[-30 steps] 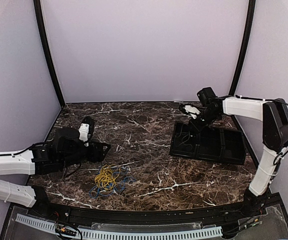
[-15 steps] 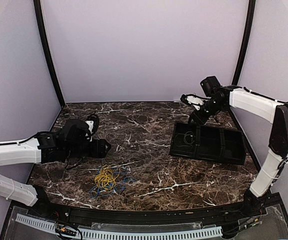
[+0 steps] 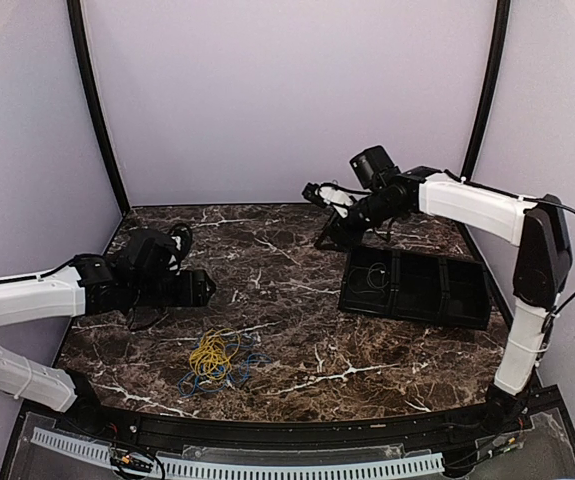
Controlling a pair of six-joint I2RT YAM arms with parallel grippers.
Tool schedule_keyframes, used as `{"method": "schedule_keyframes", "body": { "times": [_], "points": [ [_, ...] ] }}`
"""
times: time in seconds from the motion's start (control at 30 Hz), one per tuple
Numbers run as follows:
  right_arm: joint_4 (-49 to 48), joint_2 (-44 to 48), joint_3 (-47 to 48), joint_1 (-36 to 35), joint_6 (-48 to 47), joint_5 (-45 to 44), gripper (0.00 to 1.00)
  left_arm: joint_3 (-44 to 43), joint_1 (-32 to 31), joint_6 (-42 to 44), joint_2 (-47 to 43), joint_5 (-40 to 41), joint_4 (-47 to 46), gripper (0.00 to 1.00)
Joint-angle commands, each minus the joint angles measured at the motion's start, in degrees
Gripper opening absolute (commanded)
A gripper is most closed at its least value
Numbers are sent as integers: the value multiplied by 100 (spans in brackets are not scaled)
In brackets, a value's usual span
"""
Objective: Untangle the cables
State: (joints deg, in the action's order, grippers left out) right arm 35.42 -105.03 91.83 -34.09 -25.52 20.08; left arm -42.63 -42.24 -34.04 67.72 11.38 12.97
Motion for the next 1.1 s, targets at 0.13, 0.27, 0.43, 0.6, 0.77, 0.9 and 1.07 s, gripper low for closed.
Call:
{"method": "schedule_keyframes", "body": {
  "times": [0.13,0.27,0.43,0.6,0.77,0.9,1.07],
  "points": [
    [-472,-991,749,-462,572,790,58,53,131,-128,-20,-35,-254,74],
    [-319,-1440,1002,-661,434,1555,58,171,152,-83,0,-57,-265,73],
    [-428,-2058,1402,-956,661,1401,54,437,187,-115,-177,-141,-439,71],
    [-556,-2621,1692,-1179,1065,1454,51,778,206,-244,-417,-304,-666,70],
    [-581,-3046,1858,-1428,1165,1663,50,1140,232,-406,-507,-595,-1047,68],
    [-512,-3373,2137,-1541,1255,1677,50,1192,236,-506,-424,-732,-1077,67],
    [-347,-3820,2627,-1598,1381,1822,50,1247,239,-579,-467,-778,-1054,66]
  ]
}}
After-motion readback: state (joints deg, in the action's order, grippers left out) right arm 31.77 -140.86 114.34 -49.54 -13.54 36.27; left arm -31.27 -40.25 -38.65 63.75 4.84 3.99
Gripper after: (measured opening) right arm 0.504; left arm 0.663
